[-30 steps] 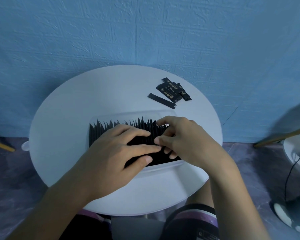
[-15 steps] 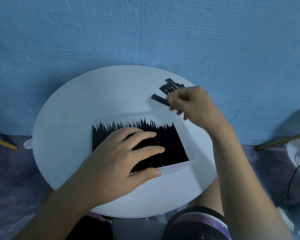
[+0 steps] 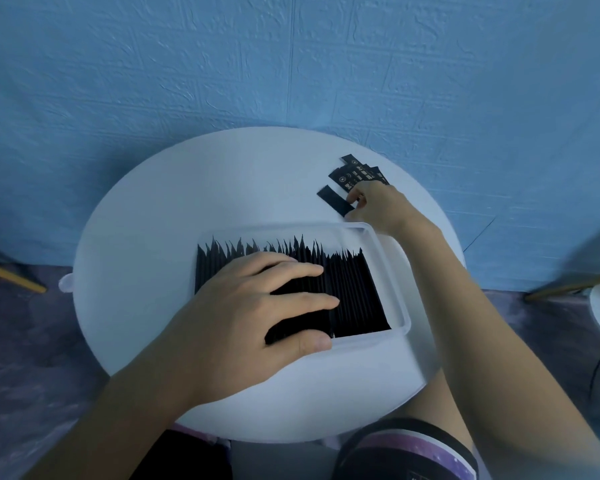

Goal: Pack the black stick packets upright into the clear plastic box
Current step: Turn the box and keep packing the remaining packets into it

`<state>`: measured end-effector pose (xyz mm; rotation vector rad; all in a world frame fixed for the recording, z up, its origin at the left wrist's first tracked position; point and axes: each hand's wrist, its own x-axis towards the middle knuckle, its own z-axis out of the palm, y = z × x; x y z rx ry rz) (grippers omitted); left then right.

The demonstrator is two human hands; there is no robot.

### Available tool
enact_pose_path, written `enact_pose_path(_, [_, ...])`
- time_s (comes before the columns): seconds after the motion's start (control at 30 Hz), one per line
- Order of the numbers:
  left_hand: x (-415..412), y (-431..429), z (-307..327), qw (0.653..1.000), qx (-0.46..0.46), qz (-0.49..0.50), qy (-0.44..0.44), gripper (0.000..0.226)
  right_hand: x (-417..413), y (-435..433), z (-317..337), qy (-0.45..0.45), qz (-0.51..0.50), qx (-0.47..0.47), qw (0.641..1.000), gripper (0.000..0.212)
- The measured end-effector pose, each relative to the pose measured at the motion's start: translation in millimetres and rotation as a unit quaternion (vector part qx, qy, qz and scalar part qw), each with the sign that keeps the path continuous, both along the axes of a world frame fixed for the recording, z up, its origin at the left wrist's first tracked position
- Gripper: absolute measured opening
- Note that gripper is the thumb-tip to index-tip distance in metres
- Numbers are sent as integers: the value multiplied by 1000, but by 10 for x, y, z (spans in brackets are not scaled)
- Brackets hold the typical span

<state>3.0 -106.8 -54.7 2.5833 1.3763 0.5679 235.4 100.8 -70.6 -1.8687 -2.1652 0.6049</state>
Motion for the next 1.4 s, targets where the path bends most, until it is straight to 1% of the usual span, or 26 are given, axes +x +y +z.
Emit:
enact_pose_path(0.07, [-2,17,3,1000,0,-1,0,44,12,16,43,11,3,-4,1000,22])
enact_pose_path(0.13, [-2,20,7,1000,0,1,-2,44,55,82,98,32,-17,19,999,15])
enact_pose_path(0.23, [6,17,13,1000,-3,6,-5,44,117,225,181,55,-57,61,995,17])
enact_pose_path(0.27, [6,18,15,1000,-3,7,-4,44,132,284,180,48,-60,74,994,22])
enact_pose_path(0.33, [7,19,18,1000,-2,7,0,44,150,395,121,21,-60,82,995,40])
enact_pose_path(0.4, [6,11,23,1000,-2,8,-1,44,148,440,43,9,-49,57,997,59])
enact_pose_path(0.43, [6,5,24,1000,-2,8,-2,44,152,451,-15,3,-40,44,998,61])
enact_pose_path(0.5, [7,5,25,1000,-1,8,-3,44,151,407,-87,-2,-18,34,999,56])
enact_pose_path(0.57, [8,7,20,1000,0,8,-3,44,144,296,-121,3,-4,52,999,50])
enact_pose_path(0.67, [10,0,19,1000,5,6,-11,44,106,108,-156,17,16,69,997,46])
enact_pose_path(0.8, [11,-13,29,1000,6,1,-18,46,43,-114,-184,63,54,63,995,43])
enact_pose_path(0.97, [4,-30,33,1000,2,0,-19,46,29,-172,-107,106,57,88,989,26])
enact_pose_path(1.03, [0,-43,29,1000,2,-2,-21,47,22,-161,-69,88,77,96,988,25])
enact_pose_path(1.1, [-1,-47,25,1000,1,-2,-25,47,21,-137,-81,35,93,96,990,30])
enact_pose_path(1.2, [0,-44,21,1000,1,0,-28,46,19,-106,-75,-42,80,93,992,27])
enact_pose_path(1.33, [-5,-39,18,1000,1,-3,-29,46,0,-82,-33,-59,85,69,992,23])
enact_pose_path(1.4, [-6,-37,14,1000,2,-4,-30,45,17,-71,-50,-51,97,68,992,14])
